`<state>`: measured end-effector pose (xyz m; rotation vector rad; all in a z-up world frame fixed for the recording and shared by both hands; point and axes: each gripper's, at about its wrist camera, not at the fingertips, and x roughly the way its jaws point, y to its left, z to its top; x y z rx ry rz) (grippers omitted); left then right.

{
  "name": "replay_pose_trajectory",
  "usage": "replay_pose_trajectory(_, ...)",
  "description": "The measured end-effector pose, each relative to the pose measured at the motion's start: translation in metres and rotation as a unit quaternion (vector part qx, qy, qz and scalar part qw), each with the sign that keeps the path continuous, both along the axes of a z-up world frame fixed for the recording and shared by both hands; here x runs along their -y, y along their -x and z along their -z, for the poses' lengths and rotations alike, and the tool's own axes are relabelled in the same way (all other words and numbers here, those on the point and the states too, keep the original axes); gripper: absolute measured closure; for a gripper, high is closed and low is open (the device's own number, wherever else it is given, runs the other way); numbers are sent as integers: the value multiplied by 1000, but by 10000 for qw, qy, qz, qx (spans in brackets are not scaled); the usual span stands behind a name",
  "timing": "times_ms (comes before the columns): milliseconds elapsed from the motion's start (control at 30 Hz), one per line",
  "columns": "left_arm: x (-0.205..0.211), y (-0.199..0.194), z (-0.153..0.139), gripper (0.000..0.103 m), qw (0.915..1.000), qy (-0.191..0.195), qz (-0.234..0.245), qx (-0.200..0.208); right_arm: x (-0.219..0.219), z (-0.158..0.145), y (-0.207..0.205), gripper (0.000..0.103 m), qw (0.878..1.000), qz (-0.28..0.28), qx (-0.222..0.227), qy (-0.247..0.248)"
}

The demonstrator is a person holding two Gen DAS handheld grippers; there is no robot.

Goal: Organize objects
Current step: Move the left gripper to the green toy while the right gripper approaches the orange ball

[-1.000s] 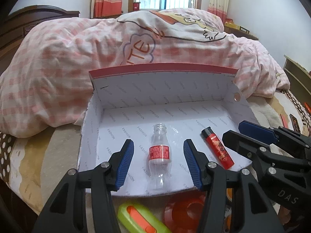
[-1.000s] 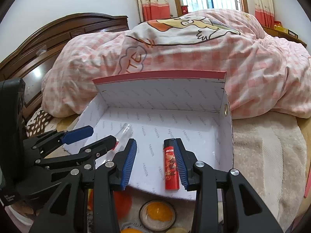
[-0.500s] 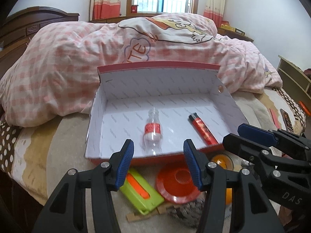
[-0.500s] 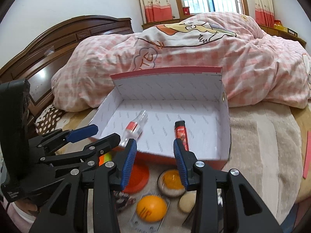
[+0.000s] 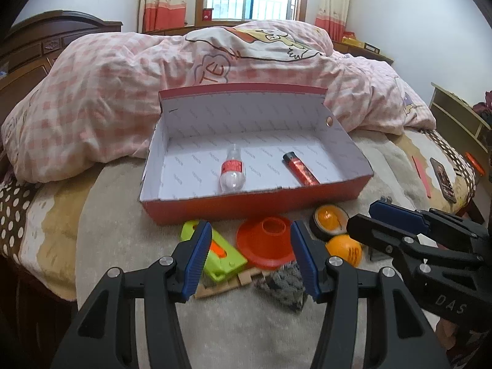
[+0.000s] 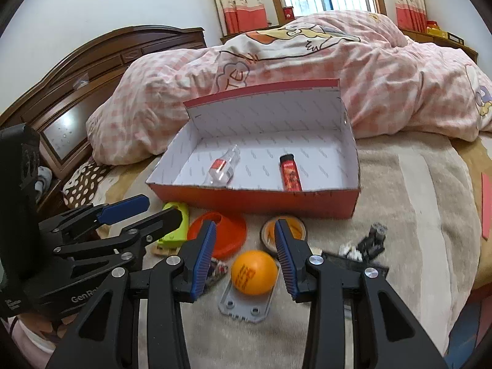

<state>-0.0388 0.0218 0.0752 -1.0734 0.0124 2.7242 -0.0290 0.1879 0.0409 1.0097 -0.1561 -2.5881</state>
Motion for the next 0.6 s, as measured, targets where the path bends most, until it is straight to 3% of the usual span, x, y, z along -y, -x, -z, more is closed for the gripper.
replay_pose_trajectory(600, 25, -29, 27, 50, 9994, -55, -192, 290, -20, 27, -42, 62, 9996, 159, 226, -110)
